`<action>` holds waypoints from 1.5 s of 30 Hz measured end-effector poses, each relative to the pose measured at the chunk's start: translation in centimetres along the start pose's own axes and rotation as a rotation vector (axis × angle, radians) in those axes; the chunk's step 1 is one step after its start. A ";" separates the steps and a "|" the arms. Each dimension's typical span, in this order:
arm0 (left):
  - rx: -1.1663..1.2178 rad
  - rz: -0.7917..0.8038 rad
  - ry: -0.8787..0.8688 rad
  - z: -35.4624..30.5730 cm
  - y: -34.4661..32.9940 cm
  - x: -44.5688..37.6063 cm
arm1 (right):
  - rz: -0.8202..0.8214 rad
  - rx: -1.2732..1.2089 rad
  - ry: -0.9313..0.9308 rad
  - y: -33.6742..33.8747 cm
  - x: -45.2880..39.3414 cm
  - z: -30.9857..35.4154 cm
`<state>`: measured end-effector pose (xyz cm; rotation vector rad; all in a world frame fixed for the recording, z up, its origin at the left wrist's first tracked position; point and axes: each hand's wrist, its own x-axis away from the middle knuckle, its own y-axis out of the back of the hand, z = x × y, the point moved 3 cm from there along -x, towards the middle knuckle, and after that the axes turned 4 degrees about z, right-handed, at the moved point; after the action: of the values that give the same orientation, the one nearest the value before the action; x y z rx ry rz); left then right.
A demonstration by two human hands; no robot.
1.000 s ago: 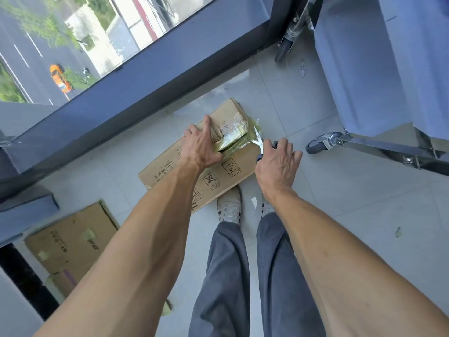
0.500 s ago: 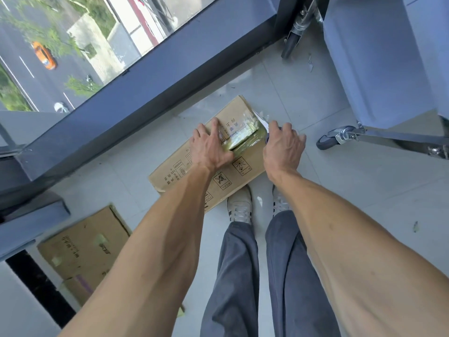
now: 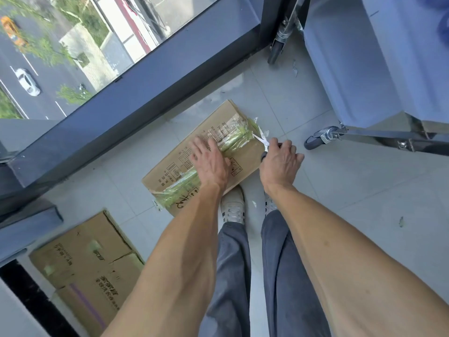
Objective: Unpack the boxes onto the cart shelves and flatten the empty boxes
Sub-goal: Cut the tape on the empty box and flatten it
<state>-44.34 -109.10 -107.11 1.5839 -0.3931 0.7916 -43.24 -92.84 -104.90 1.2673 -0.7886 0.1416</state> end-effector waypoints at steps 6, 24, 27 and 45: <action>-0.151 0.044 -0.069 4.1 2.1 -4.0 | 0.005 0.064 0.093 -0.8 0.3 0.8; 0.065 0.180 -0.241 6.8 7.3 -5.4 | 0.076 0.138 0.030 -0.9 1.4 1.0; -0.028 0.212 -0.270 5.9 6.4 -4.9 | 0.067 0.143 0.024 -0.9 1.4 1.2; -0.087 0.042 -0.150 -3.2 -0.9 0.0 | -0.108 0.229 0.112 1.6 -0.8 -1.7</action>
<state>-44.65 -105.85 -107.75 1.5623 -0.5633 0.6807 -43.89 -90.59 -104.21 1.5021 -0.6188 0.2181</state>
